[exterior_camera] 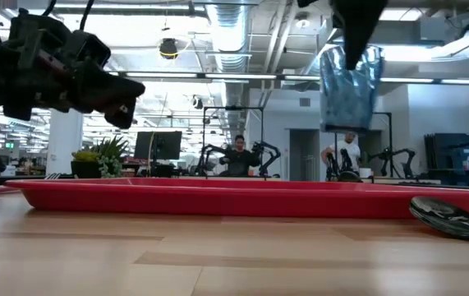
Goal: Pick and place plate/cup/fork/spoon on tray
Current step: Put the blue cup on the red tray
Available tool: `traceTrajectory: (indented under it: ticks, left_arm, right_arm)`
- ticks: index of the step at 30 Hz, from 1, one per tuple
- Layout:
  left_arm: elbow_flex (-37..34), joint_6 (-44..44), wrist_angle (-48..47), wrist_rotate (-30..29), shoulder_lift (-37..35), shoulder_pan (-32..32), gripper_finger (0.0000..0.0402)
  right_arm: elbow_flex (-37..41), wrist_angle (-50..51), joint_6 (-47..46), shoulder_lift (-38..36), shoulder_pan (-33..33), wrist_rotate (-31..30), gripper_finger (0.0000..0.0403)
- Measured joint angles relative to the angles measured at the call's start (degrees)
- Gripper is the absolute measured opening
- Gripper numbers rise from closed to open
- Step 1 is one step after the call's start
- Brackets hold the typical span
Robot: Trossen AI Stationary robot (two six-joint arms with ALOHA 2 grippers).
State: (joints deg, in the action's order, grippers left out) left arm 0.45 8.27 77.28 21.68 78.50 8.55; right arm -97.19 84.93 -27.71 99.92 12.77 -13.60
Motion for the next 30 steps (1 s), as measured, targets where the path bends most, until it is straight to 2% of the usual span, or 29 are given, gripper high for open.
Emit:
traceTrajectory:
  ticks: [6,10,14,20,24,30]
  left_arm:
    - [-0.04,-2.38,0.91,-5.42,-0.18,-6.16,0.0]
    - [-0.09,-3.04,1.5,-6.99,-0.18,-7.27,0.0]
    - [-0.1,-3.13,2.18,-6.22,-0.18,-7.23,0.0]
    - [-0.13,-4.23,4.17,-5.3,-0.22,-5.75,0.0]
    - [-0.13,-3.52,4.87,-2.54,-0.2,-4.0,0.0]
    - [-0.15,-3.29,4.78,-2.4,-0.2,-3.07,0.0]
  right_arm:
    - [0.0,-6.05,7.9,-2.26,-3.56,-0.14,0.001]
    - [1.3,-8.2,11.23,-2.27,-4.82,0.14,0.0013]
    - [5.21,-12.81,13.43,-1.99,-6.07,1.85,0.0011]
    - [8.12,-14.42,16.06,-2.09,-9.31,2.59,0.0012]
    - [9.92,-16.44,17.03,-2.09,-11.58,4.82,0.0011]
    - [11.6,-17.89,17.88,-2.12,-12.85,4.87,0.0014]
